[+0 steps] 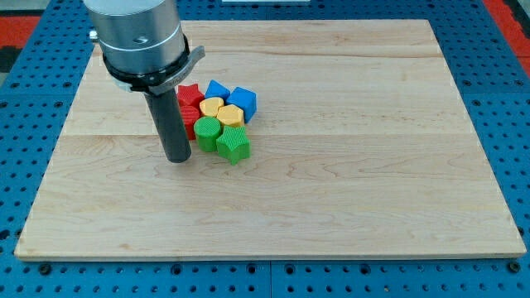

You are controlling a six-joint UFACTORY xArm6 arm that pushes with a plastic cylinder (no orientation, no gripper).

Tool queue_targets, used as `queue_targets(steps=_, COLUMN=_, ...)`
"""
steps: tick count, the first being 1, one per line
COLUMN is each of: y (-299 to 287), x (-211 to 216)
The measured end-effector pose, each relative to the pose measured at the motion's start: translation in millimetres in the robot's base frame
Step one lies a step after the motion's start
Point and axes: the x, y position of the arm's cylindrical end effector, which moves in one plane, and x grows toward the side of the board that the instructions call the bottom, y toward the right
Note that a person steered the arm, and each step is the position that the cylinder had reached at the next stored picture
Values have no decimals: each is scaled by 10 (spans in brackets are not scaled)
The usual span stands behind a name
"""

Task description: Push the green star to the right

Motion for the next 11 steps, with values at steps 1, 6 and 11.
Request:
queue_targets(steps=1, y=-90, x=0)
queue_targets(steps=6, y=617, x=-143)
queue_targets(steps=11, y=1491, x=199)
